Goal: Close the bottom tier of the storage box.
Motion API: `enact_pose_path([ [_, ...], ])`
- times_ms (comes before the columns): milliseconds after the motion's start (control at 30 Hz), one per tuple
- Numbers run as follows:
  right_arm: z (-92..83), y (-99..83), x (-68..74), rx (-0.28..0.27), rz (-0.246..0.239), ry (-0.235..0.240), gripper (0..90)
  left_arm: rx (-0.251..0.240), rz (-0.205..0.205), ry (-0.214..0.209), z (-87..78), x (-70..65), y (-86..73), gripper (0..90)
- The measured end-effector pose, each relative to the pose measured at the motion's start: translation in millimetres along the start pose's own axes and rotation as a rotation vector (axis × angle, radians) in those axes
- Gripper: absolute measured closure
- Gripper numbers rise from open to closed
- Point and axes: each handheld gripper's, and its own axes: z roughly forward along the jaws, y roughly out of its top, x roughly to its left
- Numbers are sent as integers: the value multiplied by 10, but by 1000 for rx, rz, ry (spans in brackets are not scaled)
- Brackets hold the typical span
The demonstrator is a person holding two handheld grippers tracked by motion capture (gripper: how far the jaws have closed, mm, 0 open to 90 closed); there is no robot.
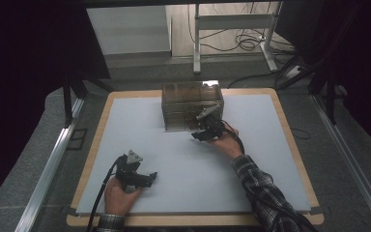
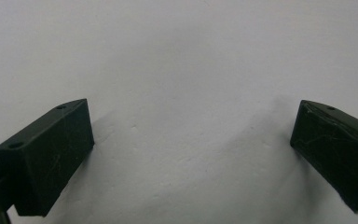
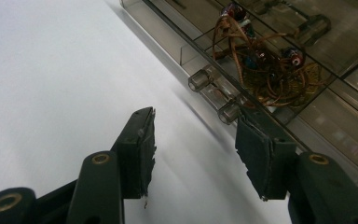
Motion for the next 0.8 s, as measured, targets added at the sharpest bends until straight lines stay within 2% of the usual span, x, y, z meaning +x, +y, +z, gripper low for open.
enact_pose_path([
  [800,65,68,-68,0,-2,-17,429,0,0,0,0,0,0,0],
])
